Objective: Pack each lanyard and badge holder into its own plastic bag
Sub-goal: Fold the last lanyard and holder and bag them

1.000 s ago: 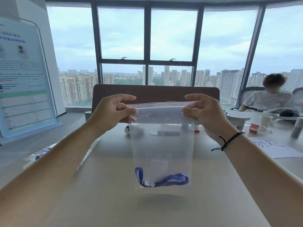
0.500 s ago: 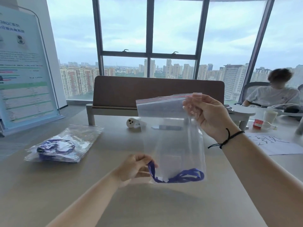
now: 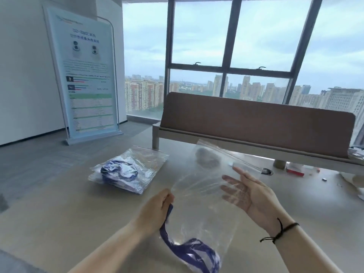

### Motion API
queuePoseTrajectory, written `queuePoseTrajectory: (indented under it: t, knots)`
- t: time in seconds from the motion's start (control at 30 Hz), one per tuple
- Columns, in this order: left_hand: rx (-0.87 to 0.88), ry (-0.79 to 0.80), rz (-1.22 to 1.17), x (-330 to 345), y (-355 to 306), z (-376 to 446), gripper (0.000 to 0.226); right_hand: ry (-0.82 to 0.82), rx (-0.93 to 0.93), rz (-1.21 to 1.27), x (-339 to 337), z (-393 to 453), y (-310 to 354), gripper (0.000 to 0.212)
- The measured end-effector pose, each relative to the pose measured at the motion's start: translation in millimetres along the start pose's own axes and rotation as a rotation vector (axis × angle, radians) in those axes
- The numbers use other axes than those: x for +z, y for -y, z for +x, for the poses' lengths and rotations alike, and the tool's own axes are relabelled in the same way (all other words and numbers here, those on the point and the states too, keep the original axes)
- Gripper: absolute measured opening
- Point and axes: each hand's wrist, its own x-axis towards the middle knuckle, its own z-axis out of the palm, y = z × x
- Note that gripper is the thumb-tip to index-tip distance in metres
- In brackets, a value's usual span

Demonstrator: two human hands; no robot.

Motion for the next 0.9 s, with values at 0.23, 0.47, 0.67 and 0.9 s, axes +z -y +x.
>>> queuePoseTrajectory:
  t: [0.23, 0.47, 0.67, 0.9]
  knots:
    - [0.078, -0.209, 0.368, -79.6, 61.0, 12.5, 0.017, 0.063, 0.084, -0.025, 98.0, 87.5, -36.6, 0.03]
    - [-0.006, -0.353, 0.358, -158.0, 89.7, 69.1, 0.013, 0.119, 0.087, -0.077, 186.4, 175.3, -60.1, 0.029]
    - [-0.148, -0.277, 0.52, -203.3, 104.5, 127.9, 0.038, 0.116, 0.112, -0.182, 245.2, 237.0, -61.2, 0.033]
    - [-0.216, -0.019, 0.585, -172.0, 115.0, 135.6, 0.043, -0.097, -0.101, -1.05, 251.1, 244.9, -113.9, 0.085]
